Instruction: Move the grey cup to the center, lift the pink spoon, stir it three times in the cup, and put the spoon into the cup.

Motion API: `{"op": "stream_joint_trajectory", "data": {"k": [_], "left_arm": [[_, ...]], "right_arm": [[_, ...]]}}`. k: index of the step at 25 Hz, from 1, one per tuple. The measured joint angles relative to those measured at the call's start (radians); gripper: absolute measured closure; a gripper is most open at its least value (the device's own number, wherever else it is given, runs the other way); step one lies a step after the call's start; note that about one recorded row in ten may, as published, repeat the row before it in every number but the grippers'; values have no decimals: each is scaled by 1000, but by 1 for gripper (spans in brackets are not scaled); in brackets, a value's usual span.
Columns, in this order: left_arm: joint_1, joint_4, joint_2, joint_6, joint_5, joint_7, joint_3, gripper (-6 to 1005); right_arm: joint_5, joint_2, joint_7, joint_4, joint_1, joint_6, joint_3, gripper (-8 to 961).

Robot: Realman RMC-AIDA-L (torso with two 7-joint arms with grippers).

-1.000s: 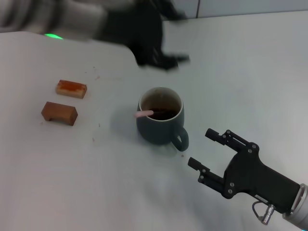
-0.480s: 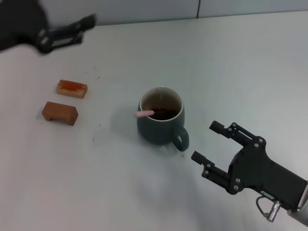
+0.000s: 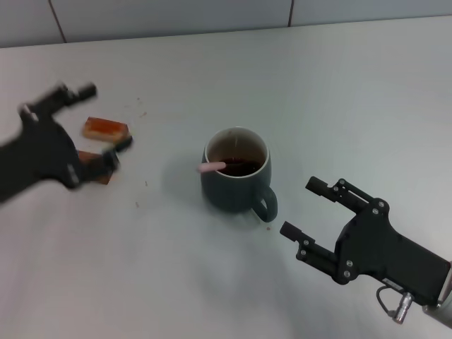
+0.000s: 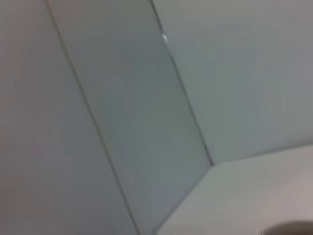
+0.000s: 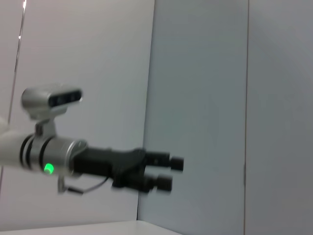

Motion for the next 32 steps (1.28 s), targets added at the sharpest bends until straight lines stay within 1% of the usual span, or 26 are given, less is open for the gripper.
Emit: {"op": "stream_joint_trajectory", "data": {"k": [2,5,8,14,18,21,24,28,32], "left_arm": [[0,-52,3,7,-2,42,21,190],[-4,-100,7,39,-8,40,25,191],[-10,-132,8,60,-9,42,19,191],[-15,-159,8,63,-10,45,24,191],[-14,-168,9,81,-2,40,42,191],[-9,-204,11,125,0,41,47,190],[-5,-275,12,166,3,73,47,190],[-11,-356,11,181,26,134,54,190],[-35,-435,6,170,38,183,58,190]], "right_arm": [[-4,-1,30,-20,0,2,-4,246],[-12,-3,92,-71,-3,-2,-11,246],[-23,-2,162,-155,-7,-10,-15,246],[-42,-1,283,-294,8,-16,-25,246],[-42,0,378,-373,17,-18,-91,246],[-42,2,399,-387,18,-18,-141,246],[-42,7,388,-376,8,-17,-175,246],[-42,8,370,-355,2,-13,-182,245],[-37,9,358,-346,4,-3,-182,245]]}}
